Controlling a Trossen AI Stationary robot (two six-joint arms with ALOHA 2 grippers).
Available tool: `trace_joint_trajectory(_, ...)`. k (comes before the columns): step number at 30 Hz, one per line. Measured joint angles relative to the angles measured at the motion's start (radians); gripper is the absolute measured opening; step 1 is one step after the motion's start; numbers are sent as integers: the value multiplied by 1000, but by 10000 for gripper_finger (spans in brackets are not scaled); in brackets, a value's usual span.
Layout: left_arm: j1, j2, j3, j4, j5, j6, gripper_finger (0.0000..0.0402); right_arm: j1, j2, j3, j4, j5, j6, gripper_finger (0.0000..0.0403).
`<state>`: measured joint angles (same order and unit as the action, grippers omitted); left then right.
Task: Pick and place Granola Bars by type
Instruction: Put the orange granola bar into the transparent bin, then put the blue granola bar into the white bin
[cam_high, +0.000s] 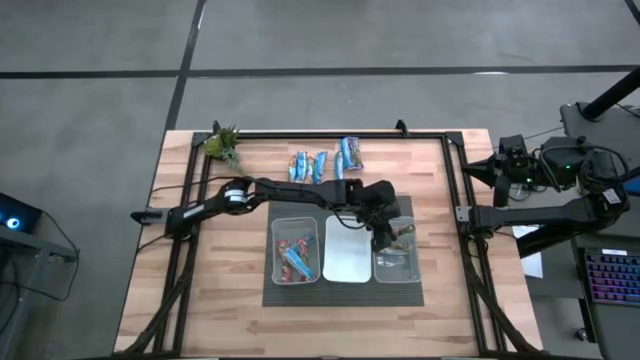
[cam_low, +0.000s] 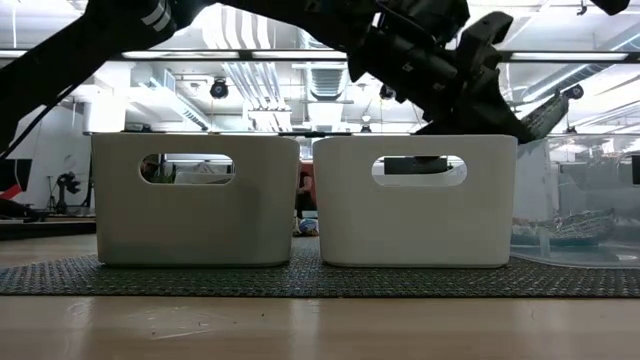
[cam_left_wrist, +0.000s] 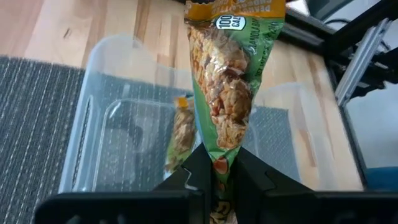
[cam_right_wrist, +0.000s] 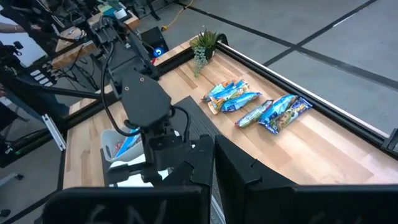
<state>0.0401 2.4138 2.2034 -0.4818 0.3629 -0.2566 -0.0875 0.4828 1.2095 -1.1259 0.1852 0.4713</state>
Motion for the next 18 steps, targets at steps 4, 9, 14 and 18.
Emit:
trace_joint_trajectory(4, 2, 0, 0, -17, -6, 1, 39, 0, 1, 0, 0, 0, 0, 8)
trace_joint_trajectory(9, 2, 0, 0, -49, -12, 21, 78, 0, 1, 0, 0, 0, 0, 8)
trace_joint_trajectory(14, 2, 0, 0, -61, -13, 25, 102, 0, 1, 0, 0, 0, 0, 8)
trace_joint_trajectory(18, 2, 0, 3, -66, -13, 28, 103, 0, 1, 0, 0, 0, 0, 8)
